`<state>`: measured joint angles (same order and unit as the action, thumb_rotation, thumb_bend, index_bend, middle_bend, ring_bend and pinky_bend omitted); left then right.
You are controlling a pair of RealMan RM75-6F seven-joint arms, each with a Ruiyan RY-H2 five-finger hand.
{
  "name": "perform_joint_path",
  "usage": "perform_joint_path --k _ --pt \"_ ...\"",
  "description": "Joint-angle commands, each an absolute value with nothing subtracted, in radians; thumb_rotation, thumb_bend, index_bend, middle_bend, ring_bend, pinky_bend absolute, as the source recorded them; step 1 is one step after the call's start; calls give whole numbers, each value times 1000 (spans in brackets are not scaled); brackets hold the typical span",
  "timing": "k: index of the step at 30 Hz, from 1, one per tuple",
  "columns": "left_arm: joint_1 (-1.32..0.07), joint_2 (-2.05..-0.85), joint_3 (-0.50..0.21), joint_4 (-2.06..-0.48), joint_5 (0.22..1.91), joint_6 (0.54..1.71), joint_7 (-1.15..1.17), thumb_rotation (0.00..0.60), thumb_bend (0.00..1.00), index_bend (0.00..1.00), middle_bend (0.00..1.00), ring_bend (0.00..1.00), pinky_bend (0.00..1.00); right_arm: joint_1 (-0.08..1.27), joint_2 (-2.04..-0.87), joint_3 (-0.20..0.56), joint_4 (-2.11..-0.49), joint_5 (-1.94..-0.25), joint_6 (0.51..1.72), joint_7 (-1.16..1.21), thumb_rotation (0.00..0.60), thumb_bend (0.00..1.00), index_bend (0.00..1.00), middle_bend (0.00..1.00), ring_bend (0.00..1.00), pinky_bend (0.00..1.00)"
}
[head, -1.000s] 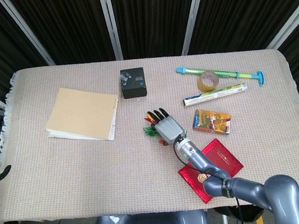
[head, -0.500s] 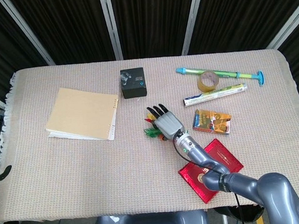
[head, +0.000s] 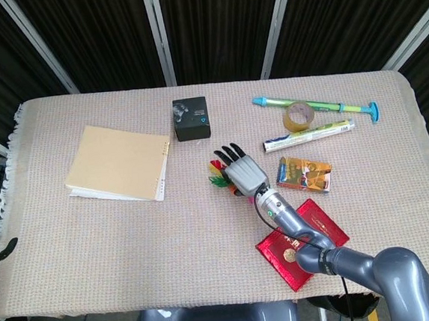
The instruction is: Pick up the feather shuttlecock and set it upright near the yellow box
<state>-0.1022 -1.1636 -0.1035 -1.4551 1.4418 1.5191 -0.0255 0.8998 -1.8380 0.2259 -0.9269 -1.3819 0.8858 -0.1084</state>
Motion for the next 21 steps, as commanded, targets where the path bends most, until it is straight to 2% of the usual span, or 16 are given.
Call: perform_joint_path --k 1,15,21 --pt "-101 -1164 -102 -1453 1448 1524 -33 578 203 0 0 0 0 879 -1805 230 -964 -1380 920 -100 600 596 677 105 0 0" --pt "-94 -1158 -79 -1464 1499 1545 -53 580 205 0 0 0 0 683 -1471 258 -1350 -1361 1174 -117 600 603 711 140 0 0" --pt "-96 -1160 -68 -1474 1521 1547 -39 579 206 0 0 0 0 618 -1400 241 -1414 -1368 1226 -61 600 604 715 144 0 0"
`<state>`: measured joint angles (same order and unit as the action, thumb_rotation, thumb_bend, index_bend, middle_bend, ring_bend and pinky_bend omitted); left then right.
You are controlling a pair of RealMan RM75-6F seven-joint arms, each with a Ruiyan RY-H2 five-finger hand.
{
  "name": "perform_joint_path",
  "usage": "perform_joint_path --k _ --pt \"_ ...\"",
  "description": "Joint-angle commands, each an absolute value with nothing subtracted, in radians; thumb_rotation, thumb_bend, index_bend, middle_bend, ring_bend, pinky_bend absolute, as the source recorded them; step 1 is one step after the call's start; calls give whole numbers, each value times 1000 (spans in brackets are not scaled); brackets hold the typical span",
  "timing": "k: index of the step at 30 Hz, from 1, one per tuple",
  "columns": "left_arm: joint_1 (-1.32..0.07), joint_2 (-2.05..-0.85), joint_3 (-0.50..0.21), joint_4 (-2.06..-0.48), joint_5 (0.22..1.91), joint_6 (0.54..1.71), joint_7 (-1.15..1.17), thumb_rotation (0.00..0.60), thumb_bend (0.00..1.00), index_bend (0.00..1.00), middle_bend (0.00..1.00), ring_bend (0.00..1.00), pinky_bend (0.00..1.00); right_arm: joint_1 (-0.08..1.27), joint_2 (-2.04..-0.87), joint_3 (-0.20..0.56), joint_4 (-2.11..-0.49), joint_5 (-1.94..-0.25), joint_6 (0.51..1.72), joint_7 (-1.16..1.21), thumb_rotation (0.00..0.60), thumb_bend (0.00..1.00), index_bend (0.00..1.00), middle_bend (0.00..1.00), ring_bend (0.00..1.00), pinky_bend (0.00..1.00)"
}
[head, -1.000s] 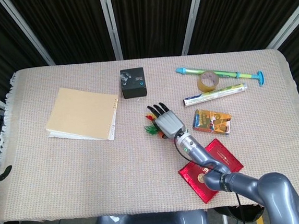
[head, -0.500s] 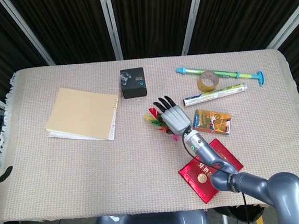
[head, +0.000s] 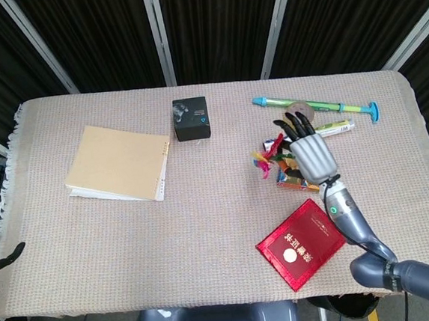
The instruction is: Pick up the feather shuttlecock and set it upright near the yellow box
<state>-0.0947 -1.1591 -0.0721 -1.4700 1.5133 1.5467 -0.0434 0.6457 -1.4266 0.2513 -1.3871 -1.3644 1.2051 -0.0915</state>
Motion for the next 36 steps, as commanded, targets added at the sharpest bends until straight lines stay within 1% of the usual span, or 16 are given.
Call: perform_joint_path --k 1,6,13,20,24,36 --pt "-96 -1160 -67 -1476 1524 1547 -38 579 206 0 0 0 0 613 -1396 236 -1415 -1372 1228 -56 600 604 715 144 0 0" --pt "-96 -1162 -64 -1483 1535 1554 -34 579 206 0 0 0 0 599 -1403 217 -1397 -1378 1227 -46 600 604 717 146 0 0" --pt "-98 -1161 -65 -1483 1533 1550 -37 578 207 0 0 0 0 585 -1410 210 -1378 -1377 1234 -36 600 604 717 146 0 0" --pt "-100 -1159 -63 -1481 1536 1547 -44 578 205 0 0 0 0 557 -1422 197 -1408 -1392 1273 -19 600 603 717 152 0 0" --pt "-100 -1157 -61 -1479 1538 1547 -49 577 205 0 0 0 0 535 -1444 180 -1414 -1407 1298 10 600 603 718 154 0 0" --pt "-100 -1152 -56 -1478 1551 1552 -64 580 205 0 0 0 0 489 -1527 145 -1357 -1437 1338 90 600 604 721 161 0 0"
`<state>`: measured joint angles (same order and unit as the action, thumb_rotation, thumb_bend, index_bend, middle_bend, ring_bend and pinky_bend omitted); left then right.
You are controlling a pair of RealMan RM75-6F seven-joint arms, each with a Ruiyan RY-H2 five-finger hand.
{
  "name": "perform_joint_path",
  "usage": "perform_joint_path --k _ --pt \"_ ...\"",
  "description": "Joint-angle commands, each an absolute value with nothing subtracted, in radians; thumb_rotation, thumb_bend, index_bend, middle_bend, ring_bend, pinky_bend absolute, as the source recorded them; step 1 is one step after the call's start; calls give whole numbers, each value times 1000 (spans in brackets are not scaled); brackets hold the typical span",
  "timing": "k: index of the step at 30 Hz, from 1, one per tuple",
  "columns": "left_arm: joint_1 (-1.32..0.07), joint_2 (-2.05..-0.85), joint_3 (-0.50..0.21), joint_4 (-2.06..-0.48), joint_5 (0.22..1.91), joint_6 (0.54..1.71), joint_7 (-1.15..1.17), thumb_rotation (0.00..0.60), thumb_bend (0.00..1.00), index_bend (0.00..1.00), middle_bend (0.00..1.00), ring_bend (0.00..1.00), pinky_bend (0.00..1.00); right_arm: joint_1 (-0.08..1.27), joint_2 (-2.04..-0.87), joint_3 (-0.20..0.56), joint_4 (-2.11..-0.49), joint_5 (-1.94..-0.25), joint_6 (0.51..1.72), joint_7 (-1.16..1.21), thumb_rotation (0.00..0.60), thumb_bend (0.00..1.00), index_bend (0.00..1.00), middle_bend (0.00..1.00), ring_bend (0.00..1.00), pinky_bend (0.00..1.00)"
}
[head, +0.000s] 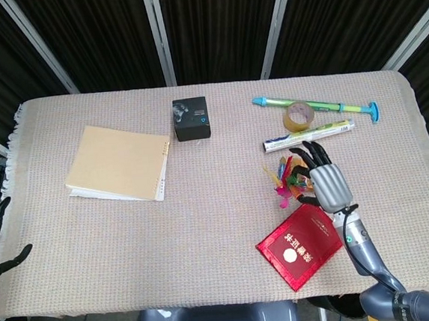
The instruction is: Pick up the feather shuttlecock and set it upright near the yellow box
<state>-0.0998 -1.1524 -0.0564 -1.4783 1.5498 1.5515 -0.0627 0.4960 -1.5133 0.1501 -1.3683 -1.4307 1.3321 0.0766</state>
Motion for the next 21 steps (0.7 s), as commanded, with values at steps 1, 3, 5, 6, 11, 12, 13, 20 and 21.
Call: perform_joint_path --k 1,3,5,6,11,12,13,20,21 --pt "-100 -1152 -56 -1478 1551 1552 -65 579 205 0 0 0 0 487 -1532 145 -1353 -1438 1338 95 600 604 721 162 0 0" --pt "-100 -1151 -55 -1478 1551 1552 -67 578 205 0 0 0 0 484 -1543 143 -1346 -1439 1336 108 600 604 721 162 0 0" --pt "-100 -1151 -55 -1478 1551 1552 -67 580 206 0 0 0 0 483 -1548 143 -1341 -1440 1334 113 600 604 721 163 0 0" --pt "-100 -1151 -55 -1477 1552 1552 -67 578 206 0 0 0 0 483 -1553 142 -1336 -1441 1332 118 600 604 721 163 0 0" --pt "-99 -1150 -53 -1478 1556 1555 -69 579 206 0 0 0 0 479 -1575 137 -1320 -1446 1328 136 600 604 721 164 0 0" --pt "-99 -1150 -53 -1479 1558 1556 -69 579 207 0 0 0 0 478 -1580 136 -1316 -1447 1327 140 600 604 721 164 0 0" --pt "-99 -1149 -53 -1479 1558 1557 -69 579 207 0 0 0 0 478 -1583 136 -1314 -1447 1325 142 600 604 721 164 0 0" --pt "-97 -1147 -52 -1479 1561 1562 -78 581 207 0 0 0 0 471 -1610 125 -1294 -1456 1322 155 600 604 721 164 0 0" --pt "-97 -1146 -52 -1478 1561 1562 -79 581 207 0 0 0 0 470 -1614 124 -1290 -1457 1322 159 600 604 721 165 0 0"
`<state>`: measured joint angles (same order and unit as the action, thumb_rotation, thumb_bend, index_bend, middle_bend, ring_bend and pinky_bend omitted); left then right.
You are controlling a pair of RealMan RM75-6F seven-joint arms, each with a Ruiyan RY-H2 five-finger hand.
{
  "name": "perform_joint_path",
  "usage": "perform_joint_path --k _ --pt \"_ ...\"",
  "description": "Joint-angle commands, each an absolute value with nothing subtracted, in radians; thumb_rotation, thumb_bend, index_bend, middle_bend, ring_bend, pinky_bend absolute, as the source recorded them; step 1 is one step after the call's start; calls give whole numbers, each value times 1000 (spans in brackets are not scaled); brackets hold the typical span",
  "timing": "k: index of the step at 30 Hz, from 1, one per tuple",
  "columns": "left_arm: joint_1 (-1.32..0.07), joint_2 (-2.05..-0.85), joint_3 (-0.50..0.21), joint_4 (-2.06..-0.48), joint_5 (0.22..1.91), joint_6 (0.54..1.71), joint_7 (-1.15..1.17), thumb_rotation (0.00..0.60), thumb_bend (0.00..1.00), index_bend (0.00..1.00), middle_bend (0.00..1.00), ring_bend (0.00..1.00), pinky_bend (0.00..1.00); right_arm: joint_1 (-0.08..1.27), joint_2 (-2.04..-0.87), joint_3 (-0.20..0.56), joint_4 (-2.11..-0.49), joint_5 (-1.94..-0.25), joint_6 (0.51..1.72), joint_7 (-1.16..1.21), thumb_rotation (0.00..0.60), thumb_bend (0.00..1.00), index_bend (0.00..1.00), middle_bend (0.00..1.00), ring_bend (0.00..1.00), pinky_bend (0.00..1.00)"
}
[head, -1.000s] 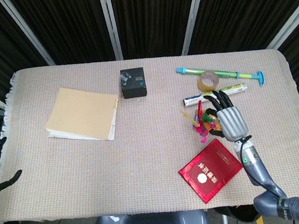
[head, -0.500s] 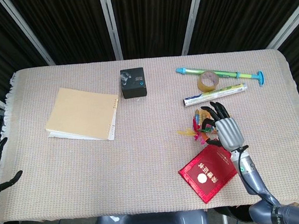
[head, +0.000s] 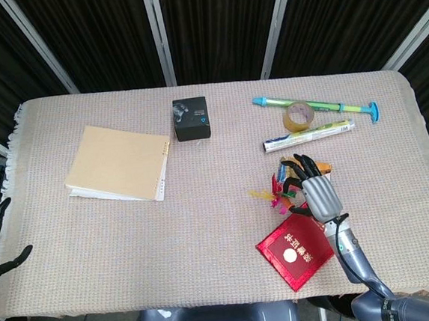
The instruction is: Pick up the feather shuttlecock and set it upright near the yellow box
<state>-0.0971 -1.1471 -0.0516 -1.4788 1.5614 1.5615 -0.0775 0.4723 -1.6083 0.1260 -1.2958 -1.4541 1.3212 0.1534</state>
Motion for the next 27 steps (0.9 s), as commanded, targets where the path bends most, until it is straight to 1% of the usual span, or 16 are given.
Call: perform_joint_path --k 1,8,12,13,15,17,19,20,23,27 --pt "-97 -1145 -53 -1478 1560 1562 -80 580 206 0 0 0 0 469 -1616 124 -1288 -1457 1322 161 600 604 721 165 0 0" --pt "-99 -1144 -52 -1475 1559 1558 -86 578 207 0 0 0 0 463 -1639 122 -1249 -1452 1308 193 600 604 720 165 0 0" --pt "-98 -1143 -53 -1475 1559 1560 -89 578 207 0 0 0 0 464 -1648 121 -1228 -1451 1295 210 600 603 682 145 0 0" --pt "-97 -1143 -53 -1476 1560 1562 -90 578 207 0 0 0 0 464 -1648 119 -1223 -1452 1290 213 600 602 622 120 0 0" --pt "-97 -1142 -53 -1476 1560 1563 -92 580 206 0 0 0 0 465 -1642 112 -1220 -1455 1278 219 600 600 446 57 0 0" --pt "-96 -1142 -53 -1474 1560 1564 -95 579 206 0 0 0 0 463 -1630 105 -1223 -1455 1265 219 600 592 214 6 0 0" --pt "-96 -1141 -53 -1473 1559 1564 -98 577 206 0 0 0 0 459 -1611 99 -1238 -1452 1254 213 600 580 87 0 0 0" --pt "-96 -1141 -53 -1473 1559 1564 -99 579 206 0 0 0 0 457 -1603 98 -1246 -1450 1251 208 600 572 42 0 0 0" --pt "-96 -1139 -52 -1473 1561 1564 -104 584 207 0 0 0 0 446 -1572 100 -1281 -1442 1256 187 600 561 2 0 0 0" --pt "-96 -1139 -50 -1471 1564 1564 -108 579 206 0 0 0 0 418 -1529 93 -1326 -1431 1274 148 600 558 0 0 0 0"
